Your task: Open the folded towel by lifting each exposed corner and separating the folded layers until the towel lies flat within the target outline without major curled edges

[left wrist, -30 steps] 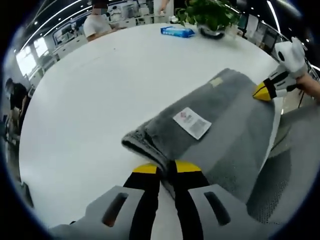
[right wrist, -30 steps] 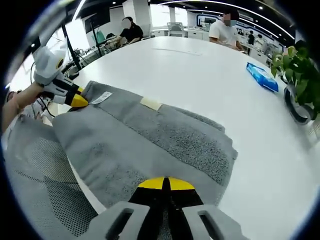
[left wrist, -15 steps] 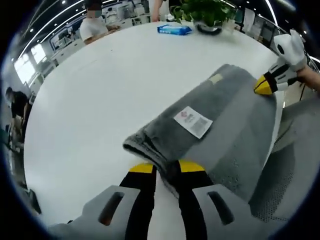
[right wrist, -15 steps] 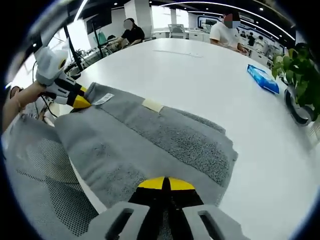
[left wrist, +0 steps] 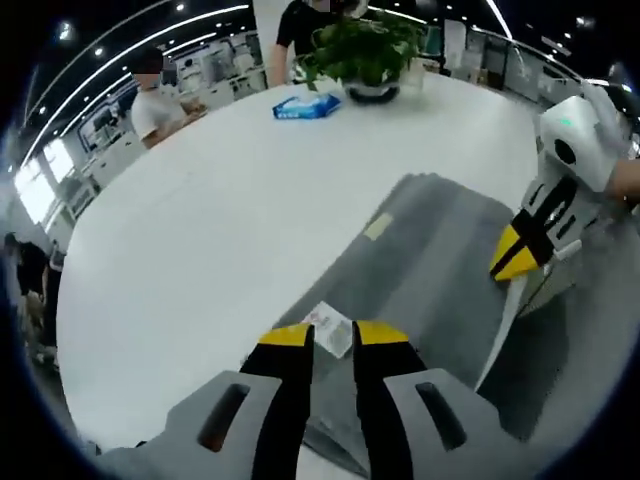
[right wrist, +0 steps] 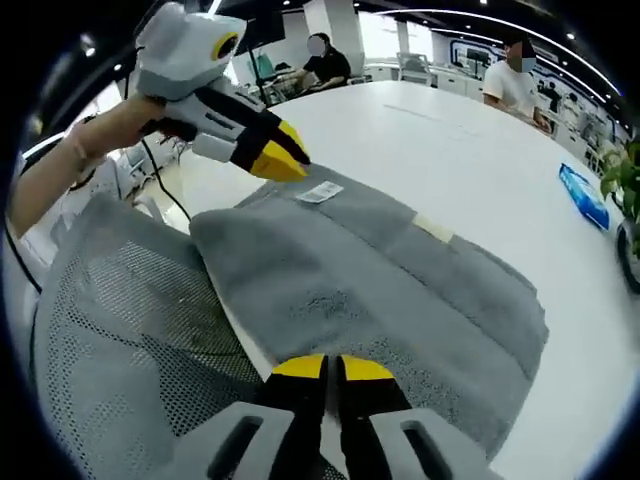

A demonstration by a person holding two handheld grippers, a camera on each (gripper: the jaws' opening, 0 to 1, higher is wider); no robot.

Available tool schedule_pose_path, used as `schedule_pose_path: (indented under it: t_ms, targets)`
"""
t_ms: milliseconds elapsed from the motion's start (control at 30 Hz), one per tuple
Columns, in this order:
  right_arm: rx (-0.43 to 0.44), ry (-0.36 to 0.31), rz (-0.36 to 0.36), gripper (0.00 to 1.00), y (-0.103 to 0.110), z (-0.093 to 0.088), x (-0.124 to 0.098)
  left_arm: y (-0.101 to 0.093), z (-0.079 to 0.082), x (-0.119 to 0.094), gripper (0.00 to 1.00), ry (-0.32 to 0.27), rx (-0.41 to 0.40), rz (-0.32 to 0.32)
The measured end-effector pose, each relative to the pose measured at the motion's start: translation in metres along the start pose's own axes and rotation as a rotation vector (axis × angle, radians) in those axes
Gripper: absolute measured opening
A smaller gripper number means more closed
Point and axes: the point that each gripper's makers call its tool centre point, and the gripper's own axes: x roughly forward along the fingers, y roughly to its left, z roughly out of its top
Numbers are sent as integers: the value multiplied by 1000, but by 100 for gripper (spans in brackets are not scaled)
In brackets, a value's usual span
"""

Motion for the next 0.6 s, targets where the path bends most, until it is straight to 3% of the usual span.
schedule_pose_path:
  t_ms: [100, 167, 200, 233, 267, 400, 600]
  targets:
    - [-44, 50, -37, 2, -5, -11, 3, -13, -6, 17, 15, 22, -5, -43]
    - [-70, 50, -42, 2, -5, -11, 7, -9, -22, 26, 15, 112, 94, -1]
    - [-74, 56, -46, 1, -5, -11, 8, -7, -27, 31, 15, 133, 178, 16]
    - [-91, 62, -51, 1, -5, -11, 9, -10, -26, 33, 15, 117, 209, 9]
    - [-112, 69, -58, 1, -6, -11, 10, -12, -23, 33, 14, 94, 208, 8]
    - [-128, 77, -66, 1, -7, -10, 10, -11, -24, 31, 13, 97, 167, 4]
    - [-86, 78, -61, 0, -13, -9, 10, -12, -26, 30, 11, 98, 141, 21]
